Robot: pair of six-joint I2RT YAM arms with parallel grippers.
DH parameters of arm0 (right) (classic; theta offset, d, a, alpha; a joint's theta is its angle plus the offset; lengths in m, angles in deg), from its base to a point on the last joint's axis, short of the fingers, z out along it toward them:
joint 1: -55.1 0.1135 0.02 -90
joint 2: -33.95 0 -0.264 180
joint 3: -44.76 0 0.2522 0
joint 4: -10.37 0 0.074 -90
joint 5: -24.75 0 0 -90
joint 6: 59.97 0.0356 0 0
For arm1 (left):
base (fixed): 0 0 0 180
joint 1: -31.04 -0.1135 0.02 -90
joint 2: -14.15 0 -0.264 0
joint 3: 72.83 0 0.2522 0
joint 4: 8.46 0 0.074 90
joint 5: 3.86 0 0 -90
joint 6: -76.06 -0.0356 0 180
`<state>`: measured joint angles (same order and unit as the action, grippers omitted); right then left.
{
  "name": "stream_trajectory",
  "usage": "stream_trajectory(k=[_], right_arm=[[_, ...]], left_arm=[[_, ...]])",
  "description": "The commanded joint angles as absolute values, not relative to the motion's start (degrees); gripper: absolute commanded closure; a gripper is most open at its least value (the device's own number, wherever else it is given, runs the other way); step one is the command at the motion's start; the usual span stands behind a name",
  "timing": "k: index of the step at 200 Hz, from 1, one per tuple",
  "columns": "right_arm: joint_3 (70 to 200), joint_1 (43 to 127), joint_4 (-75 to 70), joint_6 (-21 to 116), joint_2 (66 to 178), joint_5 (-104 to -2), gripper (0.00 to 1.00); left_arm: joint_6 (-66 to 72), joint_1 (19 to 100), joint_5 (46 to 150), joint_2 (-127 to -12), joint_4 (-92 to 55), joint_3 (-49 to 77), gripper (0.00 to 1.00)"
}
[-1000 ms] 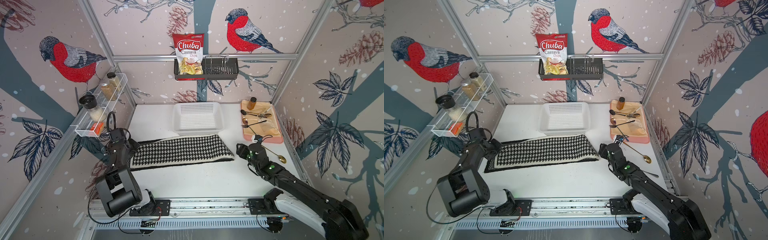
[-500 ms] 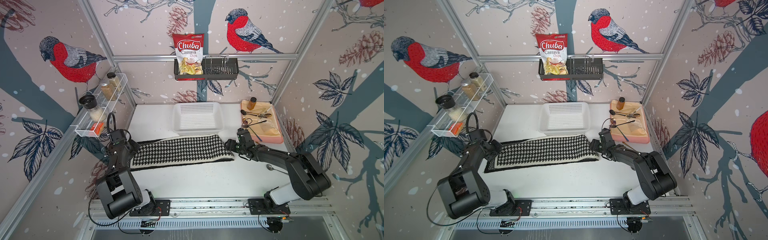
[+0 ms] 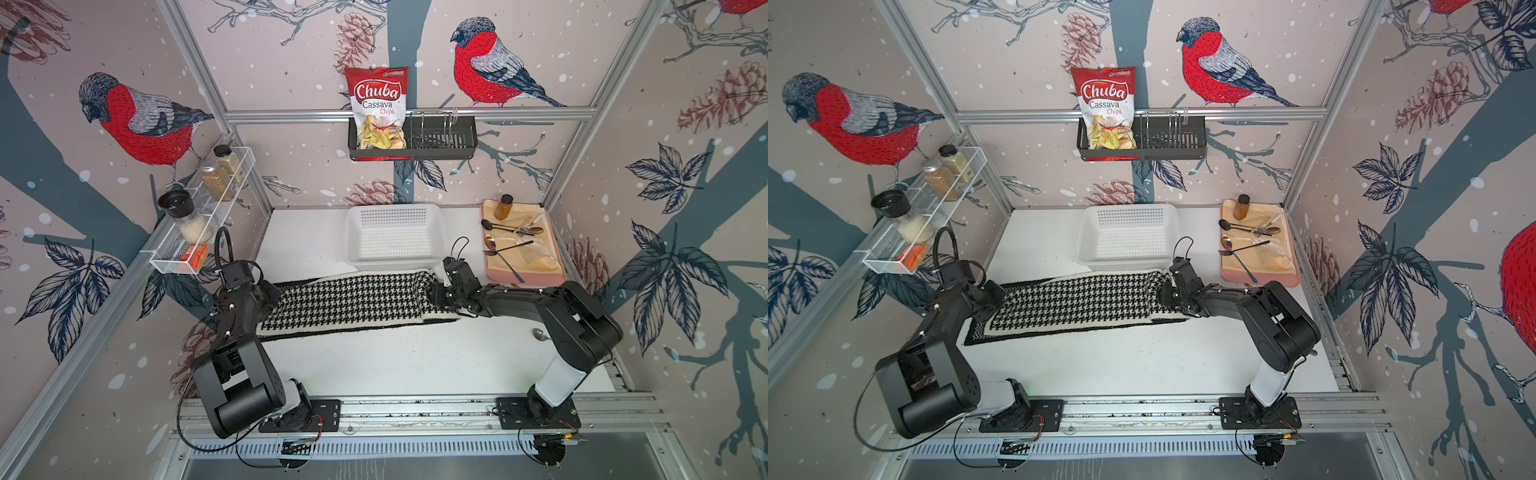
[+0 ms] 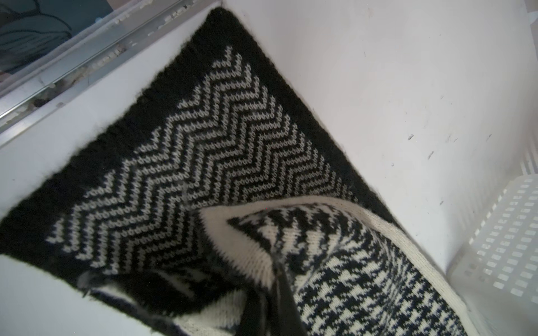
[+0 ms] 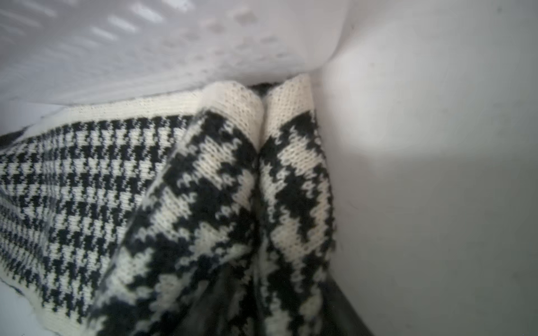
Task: Roll up the scarf and place it into the basket
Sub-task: Flatten out the scarf at the center of the board.
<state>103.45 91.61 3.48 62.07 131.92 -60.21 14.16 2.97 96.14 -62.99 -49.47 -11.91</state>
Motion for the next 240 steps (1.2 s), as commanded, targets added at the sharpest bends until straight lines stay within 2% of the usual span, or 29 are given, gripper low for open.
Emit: stream_trajectory(k=[1, 20, 51, 59, 67, 83, 95, 109, 127, 181, 213, 227, 240], right_arm=[[102.0, 90.4, -2.0, 64.5, 128.2, -68.5, 0.98], [98.6, 86.7, -6.5, 65.4, 121.2, -74.8, 1.0], [96.4, 79.9, -15.4, 63.5, 113.6, -79.4, 0.94], [96.2, 78.9, -16.0, 62.9, 113.3, -78.8, 0.87], [95.8, 78.4, -16.4, 62.7, 113.3, -78.9, 0.74], [95.7, 77.7, -17.6, 62.8, 113.2, -80.5, 0.69], [95.4, 77.1, -16.6, 62.6, 113.0, -79.3, 0.54], [95.1, 76.9, -15.4, 62.4, 113.2, -78.7, 0.41], [94.9, 75.7, -14.7, 62.5, 113.3, -78.8, 0.36], [96.5, 70.0, -6.8, 58.9, 114.0, -72.3, 0.35], [102.9, 69.6, -7.3, 55.8, 121.3, -69.3, 0.35], [104.6, 69.6, -7.1, 55.2, 124.1, -67.7, 0.4], [105.7, 69.5, -7.3, 55.3, 125.8, -66.6, 0.53]], left_arm=[[13.6, 2.8, 96.4, -62.8, -49.0, -11.8, 0.99], [13.6, 2.8, 95.5, -62.2, -49.3, -11.6, 0.99], [13.4, 2.8, 93.7, -61.7, -49.7, -11.3, 1.0], [13.4, 2.8, 94.3, -62.1, -49.3, -11.3, 1.0], [13.6, 2.8, 94.9, -62.8, -49.3, -11.0, 1.0], [14.0, 2.9, 95.1, -63.9, -49.0, -10.9, 1.0], [14.3, 2.9, 96.4, -64.3, -48.1, -11.0, 1.0], [14.7, 3.6, 97.7, -64.9, -47.4, -10.9, 1.0], [15.2, 4.1, 99.1, -65.9, -46.1, -10.6, 0.97], [16.9, 8.1, 104.7, -60.9, -38.9, -8.4, 0.99], [16.0, 8.5, 105.2, -59.0, -38.3, -7.9, 0.98], [15.6, 8.5, 105.6, -58.9, -38.1, -8.0, 0.98], [15.4, 8.5, 106.3, -59.0, -37.9, -8.3, 0.98]])
